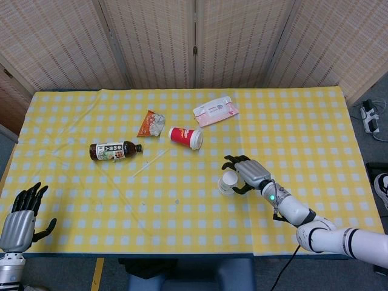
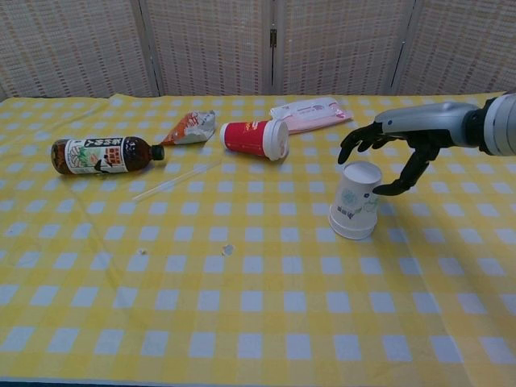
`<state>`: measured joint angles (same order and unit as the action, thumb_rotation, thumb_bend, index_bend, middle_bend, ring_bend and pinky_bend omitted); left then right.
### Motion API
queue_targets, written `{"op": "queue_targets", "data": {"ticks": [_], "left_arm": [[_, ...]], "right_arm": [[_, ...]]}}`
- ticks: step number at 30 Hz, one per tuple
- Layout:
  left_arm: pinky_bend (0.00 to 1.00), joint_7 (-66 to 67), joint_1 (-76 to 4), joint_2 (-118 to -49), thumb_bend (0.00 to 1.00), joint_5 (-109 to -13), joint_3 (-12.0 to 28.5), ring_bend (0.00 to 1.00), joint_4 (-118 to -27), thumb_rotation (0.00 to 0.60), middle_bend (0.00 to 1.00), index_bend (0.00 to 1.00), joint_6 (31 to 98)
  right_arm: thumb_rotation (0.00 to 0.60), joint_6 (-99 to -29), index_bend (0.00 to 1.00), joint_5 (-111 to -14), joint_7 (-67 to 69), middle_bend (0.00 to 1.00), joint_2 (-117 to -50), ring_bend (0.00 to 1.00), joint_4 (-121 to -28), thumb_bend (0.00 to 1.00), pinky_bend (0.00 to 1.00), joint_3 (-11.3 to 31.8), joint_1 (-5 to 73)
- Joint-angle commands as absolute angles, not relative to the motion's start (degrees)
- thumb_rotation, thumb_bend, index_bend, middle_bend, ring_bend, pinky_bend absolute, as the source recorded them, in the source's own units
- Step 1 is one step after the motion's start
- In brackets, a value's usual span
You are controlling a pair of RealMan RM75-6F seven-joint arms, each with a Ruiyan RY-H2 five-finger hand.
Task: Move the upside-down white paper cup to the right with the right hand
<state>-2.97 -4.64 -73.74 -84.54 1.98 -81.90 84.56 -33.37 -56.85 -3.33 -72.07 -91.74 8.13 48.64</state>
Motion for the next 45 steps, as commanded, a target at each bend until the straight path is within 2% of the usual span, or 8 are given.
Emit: {"op": "queue_targets", "data": {"ticks": [1,15,24,36,45], "left_arm": [[0.00,-3.1,-4.6,-73.8,0.38,-84.5,2.0,0.00,-81.8,0.600,0.00,0.04,84.5],[0.00,-3.3,-4.7,-73.9,0.38,-84.5,2.1,0.00,-81.5,0.600,0.00,0.04,84.3],[0.00,-3.4,-4.7,-73.9,0.38,-84.4,2.1,0.00,-81.3,0.600,0.00,0.04,84.2],[0.00,-3.4,-4.7,-73.9,0.38,-84.6,2.1,0.00,-81.4,0.600,0.00,0.04,84.1],[0.00,-3.1,-4.9,-73.6,0.38,-84.8,2.2,0.00,-81.9,0.600,0.00,0.04,84.2]], "right_arm": [[0.600,-33.0,0.26,-56.8,-2.8,0.09,-71.9,0.09,-91.7,0.39,0.06,8.1,48.9],[0.600,-33.7,0.36,-56.4,-2.3,0.13,-72.2,0.10,-91.1,0.39,0.06,7.4,49.5],[0.600,-34.6,0.37,-57.2,-1.2,0.14,-71.3,0.10,-92.4,0.39,0.06,7.6,49.3],[0.600,-37.9,0.37,-62.7,3.8,0.14,-63.9,0.10,-99.4,0.39,0.06,8.9,45.7],[0.600,-44.3,0.37,-69.7,12.2,0.14,-56.2,0.10,-103.8,0.39,0.06,9.7,39.3]]}}
